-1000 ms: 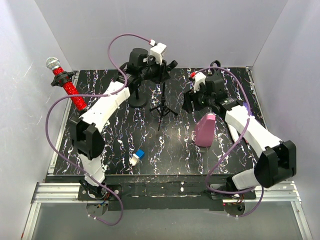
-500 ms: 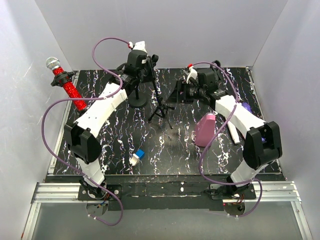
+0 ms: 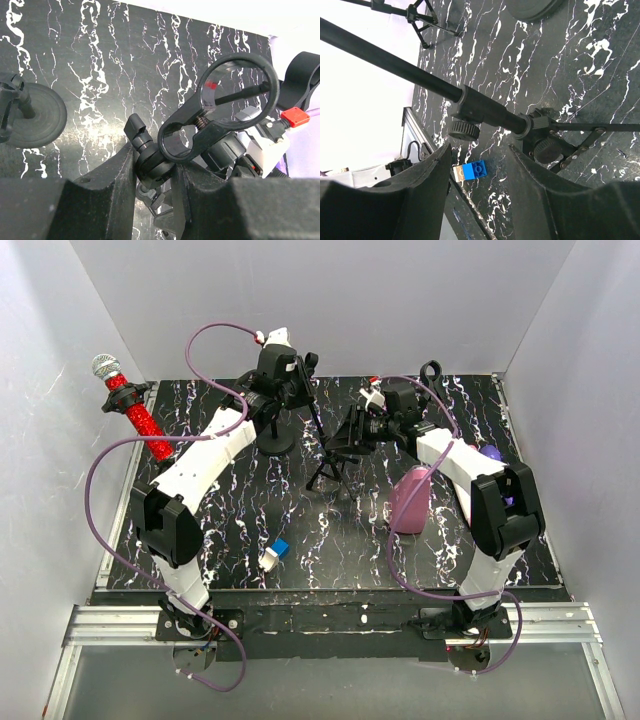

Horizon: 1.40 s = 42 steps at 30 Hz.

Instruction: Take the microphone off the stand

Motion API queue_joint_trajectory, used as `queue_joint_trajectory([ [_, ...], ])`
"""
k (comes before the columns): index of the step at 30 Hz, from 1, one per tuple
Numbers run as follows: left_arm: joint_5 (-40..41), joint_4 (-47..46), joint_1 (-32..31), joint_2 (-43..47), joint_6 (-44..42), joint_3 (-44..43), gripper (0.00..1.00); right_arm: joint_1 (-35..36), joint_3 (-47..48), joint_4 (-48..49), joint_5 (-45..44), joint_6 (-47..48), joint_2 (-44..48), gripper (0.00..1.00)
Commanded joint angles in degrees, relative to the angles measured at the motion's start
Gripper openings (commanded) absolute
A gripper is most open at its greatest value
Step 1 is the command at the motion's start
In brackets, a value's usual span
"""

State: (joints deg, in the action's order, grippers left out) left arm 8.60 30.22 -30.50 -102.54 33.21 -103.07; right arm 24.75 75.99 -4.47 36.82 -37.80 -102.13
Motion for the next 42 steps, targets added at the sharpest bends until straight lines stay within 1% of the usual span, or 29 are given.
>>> queue_joint_trajectory([
  [1,-0.69,0.02,-0.35,1.64,4.49,0.50,0.00,-0.32,2.94,2.36,1.76,-0.96,-0.08,0.53],
  [3,-0.95,-0.42,-0.35,1.82,4.67,1.02,0.00,-0.23,3.81,2.54,2.29,-1.05,-0.96,0.52],
  [7,-1.13,-0.25,-0.35,1.82,4.41,1.38,0.00,-0.23,5.92,1.75,1.85,-0.43,-2.81,0.44],
  [9,-1.30,-0.25,-0.35,1.82,4.49,1.46,0.00,-0.32,6.54,1.57,1.42,-0.43,-3.34,0.43],
  [11,-1.57,-0.42,-0.35,1.82,4.58,1.46,0.00,-0.23,6.89,1.13,1.33,-0.43,-3.52,0.40],
  [12,-1.83,-0.51,-0.35,1.91,4.67,1.46,0.00,-0.23,6.98,0.87,1.24,-0.17,-3.52,0.35],
  [13,-1.92,-0.60,-0.35,1.82,4.58,1.38,0.00,-0.14,7.16,0.26,1.06,0.96,-3.43,0.27],
  [14,-1.92,-0.60,-0.35,1.91,4.58,1.38,0.00,-0.06,7.33,-0.71,0.63,2.80,-3.26,0.17],
  [15,-2.01,-0.60,-0.35,1.82,4.41,1.29,0.00,0.12,7.51,-1.67,-0.33,5.17,-3.08,0.03],
  [17,-2.01,-0.60,-0.35,1.82,3.97,1.29,0.00,0.29,7.69,-3.08,-1.57,10.78,-2.38,0.01],
  [19,-2.27,-0.60,-0.35,1.82,3.79,1.55,0.00,1.08,7.69,-4.58,-2.88,20.52,-0.63,0.01],
  [21,-2.89,-0.95,-0.35,2.26,3.44,1.99,0.00,3.01,6.29,-5.63,-7.78,36.75,1.57,0.01],
  [22,-3.15,-1.04,-0.35,2.35,3.09,2.25,0.00,4.76,5.24,-5.03,-10.60,47.80,3.32,0.01],
  [23,-3.59,-1.04,-0.35,2.43,2.74,2.26,0.00,6.26,0.70,-2.33,-14.11,62.09,5.16,0.01],
  [24,-4.20,-1.21,-0.35,2.70,2.21,2.60,0.00,7.84,-3.70,3.44,-16.40,71.28,7.36,0.01],
  [26,-4.73,-1.30,-0.35,3.05,1.59,3.13,0.00,9.60,-14.15,18.10,-19.40,90.19,9.92,0.01],
  [28,-4.56,-1.21,-0.35,3.40,1.68,3.83,0.00,10.31,-22.85,33.65,-19.51,109.86,9.76,0.01],
  [29,-4.56,-1.30,-0.35,3.58,1.94,4.45,0.00,10.40,-26.29,44.26,-18.89,115.88,7.93,0.01],
  [31,-4.99,-1.65,-0.35,3.84,2.29,5.15,0.00,10.40,-30.62,64.49,-18.71,124.25,2.58,0.01],
  [32,-5.52,-1.83,-0.35,3.84,2.30,5.42,0.00,10.40,-31.33,70.94,-18.71,126.29,0.98,0.01],
  [33,-6.05,-2.00,-0.35,3.67,2.12,5.51,0.00,10.32,-32.03,71.96,-18.63,124.74,1.40,0.08],
  [35,-6.05,-1.83,-0.35,3.49,2.03,5.25,0.00,10.40,-32.48,65.94,-19.24,119.48,5.69,0.35],
  [36,-6.05,-1.83,-0.35,3.32,1.95,5.07,0.00,10.32,-32.57,62.60,-19.50,115.97,8.41,0.44],
  [37,-6.14,-1.83,-0.26,3.40,1.77,5.07,0.00,10.32,-32.57,57.95,-19.94,112.80,11.13,0.47],
  [38,-5.97,-1.83,-0.35,3.49,1.59,5.07,0.00,10.32,-31.87,52.34,-20.20,108.60,13.77,0.54],
  [39,-5.96,-1.83,-0.35,3.49,1.25,5.24,0.00,10.32,-30.47,44.19,-20.47,104.12,16.75,0.59],
  [40,-5.79,-1.83,-0.35,3.66,1.15,5.33,0.00,9.97,-27.76,34.97,-20.38,97.55,18.87,0.62],
  [41,-5.70,-1.83,-0.35,3.66,0.81,5.51,0.00,9.53,-23.82,26.70,-19.77,89.91,20.37,0.70],
  [42,-5.53,-1.92,-0.35,3.84,0.63,5.68,0.00,9.00,-20.30,18.35,-19.25,82.96,20.91,0.74],
])
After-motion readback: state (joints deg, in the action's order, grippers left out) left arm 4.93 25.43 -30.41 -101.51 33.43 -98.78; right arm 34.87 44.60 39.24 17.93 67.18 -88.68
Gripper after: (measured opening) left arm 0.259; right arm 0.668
